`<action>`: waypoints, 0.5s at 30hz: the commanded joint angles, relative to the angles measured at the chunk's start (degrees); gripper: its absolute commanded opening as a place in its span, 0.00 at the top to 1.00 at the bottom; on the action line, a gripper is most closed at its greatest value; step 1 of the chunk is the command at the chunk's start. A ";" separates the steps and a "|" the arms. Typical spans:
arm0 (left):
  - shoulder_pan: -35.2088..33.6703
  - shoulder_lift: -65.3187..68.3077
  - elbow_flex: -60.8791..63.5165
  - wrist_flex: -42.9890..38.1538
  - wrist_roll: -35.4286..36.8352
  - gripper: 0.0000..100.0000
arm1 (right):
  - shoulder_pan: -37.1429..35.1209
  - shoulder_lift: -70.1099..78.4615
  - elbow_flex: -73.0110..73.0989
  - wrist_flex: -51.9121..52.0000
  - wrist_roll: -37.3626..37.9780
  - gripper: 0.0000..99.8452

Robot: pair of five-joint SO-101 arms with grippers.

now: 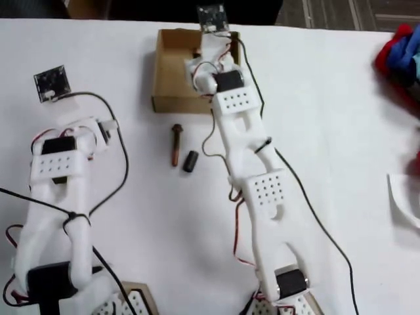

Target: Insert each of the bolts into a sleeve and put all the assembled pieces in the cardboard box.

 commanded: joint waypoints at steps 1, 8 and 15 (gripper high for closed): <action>0.26 -0.44 -1.98 -0.26 -0.53 0.88 | 0.66 0.57 -4.13 -3.56 0.00 0.98; 0.26 -0.44 -1.98 -0.26 -0.44 0.88 | -0.13 2.86 -3.60 -6.64 0.09 0.98; 0.26 -0.44 -1.98 -0.26 -0.35 0.88 | -0.75 4.88 -4.22 -0.13 -0.09 0.98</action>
